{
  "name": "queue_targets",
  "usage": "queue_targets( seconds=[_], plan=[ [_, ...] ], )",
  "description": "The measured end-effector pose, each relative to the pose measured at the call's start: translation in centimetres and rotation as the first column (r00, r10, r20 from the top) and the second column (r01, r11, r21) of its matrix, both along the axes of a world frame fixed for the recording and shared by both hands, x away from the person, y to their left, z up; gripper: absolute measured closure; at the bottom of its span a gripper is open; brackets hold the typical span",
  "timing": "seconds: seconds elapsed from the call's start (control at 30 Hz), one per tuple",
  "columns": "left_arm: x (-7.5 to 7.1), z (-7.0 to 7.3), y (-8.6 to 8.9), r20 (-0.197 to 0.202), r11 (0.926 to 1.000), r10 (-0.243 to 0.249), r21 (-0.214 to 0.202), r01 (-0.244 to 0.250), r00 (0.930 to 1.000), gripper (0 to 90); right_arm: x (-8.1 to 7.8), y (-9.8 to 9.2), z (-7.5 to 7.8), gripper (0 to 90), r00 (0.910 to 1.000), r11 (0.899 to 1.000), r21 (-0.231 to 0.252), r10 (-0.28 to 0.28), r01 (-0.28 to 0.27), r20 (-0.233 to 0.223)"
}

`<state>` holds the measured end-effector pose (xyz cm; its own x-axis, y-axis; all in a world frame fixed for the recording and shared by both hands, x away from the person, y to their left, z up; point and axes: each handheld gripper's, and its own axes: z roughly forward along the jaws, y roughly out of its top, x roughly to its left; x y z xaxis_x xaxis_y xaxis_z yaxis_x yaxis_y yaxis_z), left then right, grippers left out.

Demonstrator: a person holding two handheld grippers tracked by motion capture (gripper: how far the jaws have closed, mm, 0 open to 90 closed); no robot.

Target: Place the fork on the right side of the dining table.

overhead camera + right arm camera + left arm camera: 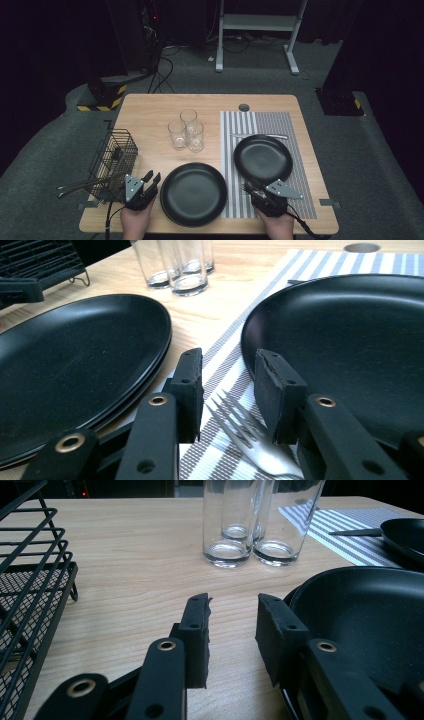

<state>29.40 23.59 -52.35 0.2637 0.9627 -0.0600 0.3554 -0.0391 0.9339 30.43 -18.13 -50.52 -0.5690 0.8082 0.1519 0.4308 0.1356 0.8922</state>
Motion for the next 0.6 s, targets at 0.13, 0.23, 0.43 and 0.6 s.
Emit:
queue_targets(
  seconds=[0.13, 0.23, 0.43, 0.6],
  plan=[
    [0.0, 0.0, 0.0, 0.0, 1.0, 0.001, -0.003, -0.001, 1.0, 66.3, 0.2, 0.7, -0.1, 64.4, 0.9999, 1.0, -0.006, 0.017, -0.017, -0.004],
    [0.0, 0.0, 0.1, 0.001, 1.0, 0.002, -0.006, -0.002, 1.0, 66.3, 0.3, 1.2, -0.3, 65.0, 0.9996, 1.0, -0.013, 0.028, -0.028, -0.005],
    [0.0, 0.0, 0.1, 0.0, 1.0, 0.001, -0.008, -0.001, 1.0, 66.3, 0.7, 2.0, -0.6, 68.0, 0.999, 0.999, -0.025, 0.042, -0.042, -0.017],
    [0.0, 0.0, 0.2, 0.0, 1.0, 0.001, -0.009, -0.001, 1.0, 66.3, 1.1, 2.6, -0.9, 69.4, 0.9986, 0.998, -0.042, 0.047, -0.048, -0.024]
  ],
)
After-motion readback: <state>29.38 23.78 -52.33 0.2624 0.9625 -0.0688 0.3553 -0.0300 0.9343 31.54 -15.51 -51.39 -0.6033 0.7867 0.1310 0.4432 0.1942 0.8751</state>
